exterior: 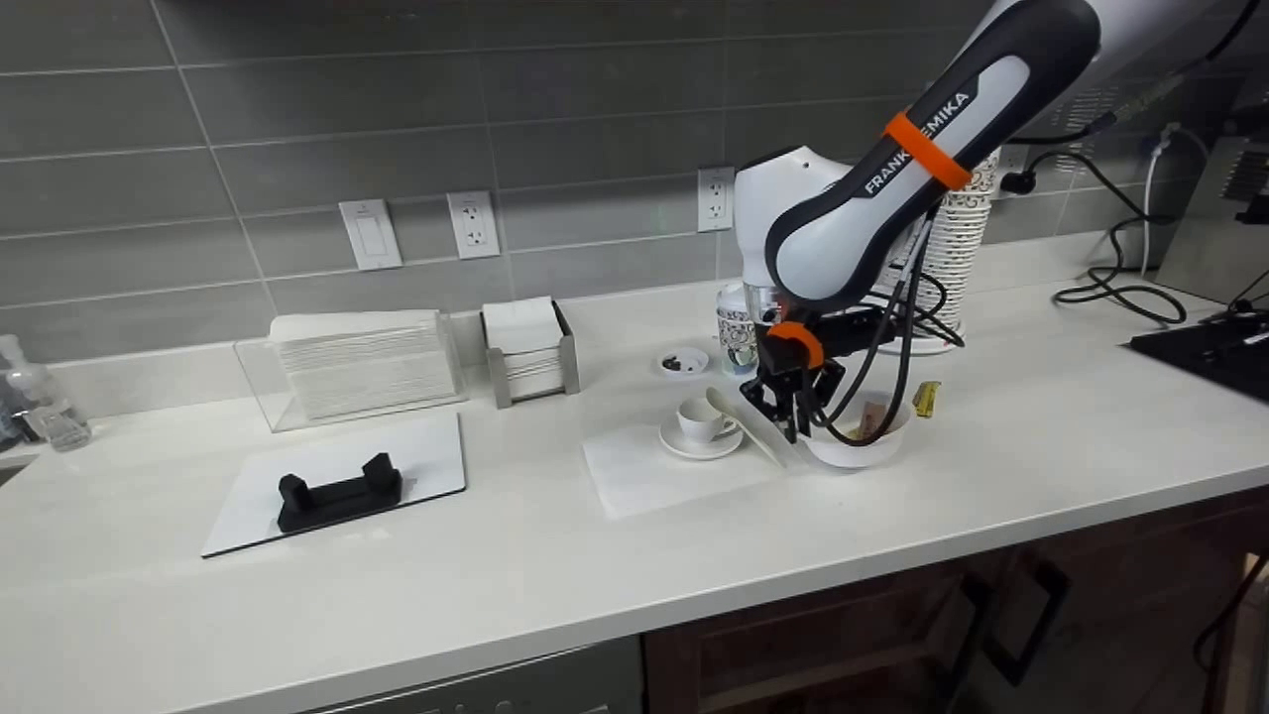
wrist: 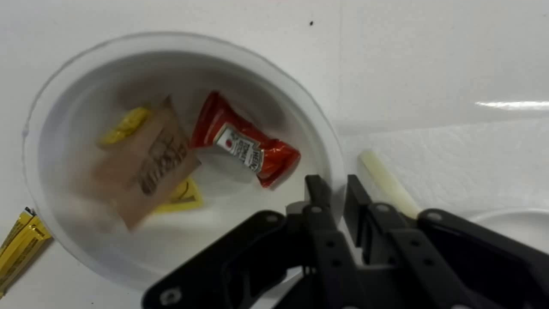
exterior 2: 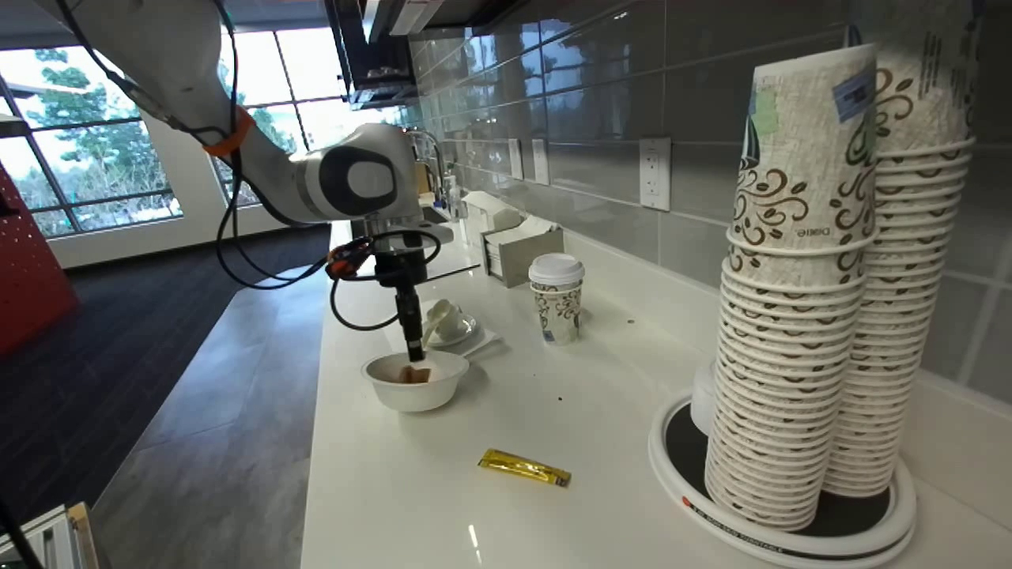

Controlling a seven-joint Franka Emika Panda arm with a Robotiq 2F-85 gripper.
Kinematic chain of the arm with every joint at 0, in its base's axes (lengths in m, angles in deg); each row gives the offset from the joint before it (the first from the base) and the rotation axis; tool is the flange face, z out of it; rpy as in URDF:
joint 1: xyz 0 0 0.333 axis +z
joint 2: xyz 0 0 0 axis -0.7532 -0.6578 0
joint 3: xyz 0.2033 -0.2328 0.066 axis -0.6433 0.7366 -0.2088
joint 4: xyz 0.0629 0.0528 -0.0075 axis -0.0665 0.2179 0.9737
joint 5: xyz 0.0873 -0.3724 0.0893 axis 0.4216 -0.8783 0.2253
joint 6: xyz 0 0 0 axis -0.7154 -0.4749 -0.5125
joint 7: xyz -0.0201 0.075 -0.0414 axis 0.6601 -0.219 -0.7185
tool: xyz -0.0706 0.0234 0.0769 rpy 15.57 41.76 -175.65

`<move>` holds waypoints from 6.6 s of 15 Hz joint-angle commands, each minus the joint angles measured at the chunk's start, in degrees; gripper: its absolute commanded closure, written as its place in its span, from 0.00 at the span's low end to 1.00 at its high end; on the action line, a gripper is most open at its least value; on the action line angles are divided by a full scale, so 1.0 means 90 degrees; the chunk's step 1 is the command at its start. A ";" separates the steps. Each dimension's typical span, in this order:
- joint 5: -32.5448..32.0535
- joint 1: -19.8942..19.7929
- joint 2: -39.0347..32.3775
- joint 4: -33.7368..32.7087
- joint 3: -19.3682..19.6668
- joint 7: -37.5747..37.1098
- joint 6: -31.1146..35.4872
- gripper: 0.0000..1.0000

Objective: Pour the contents of the white plate onto the counter

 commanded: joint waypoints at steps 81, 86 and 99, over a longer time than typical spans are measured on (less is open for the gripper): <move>0.5988 -0.2211 0.1598 -0.0231 0.1894 0.8386 -0.3188 0.98; 0.4775 -0.1664 0.2451 0.0883 0.1289 0.7120 -0.1008 0.98; -0.0606 -0.1515 0.3294 0.2163 -0.0216 0.2098 0.0050 0.98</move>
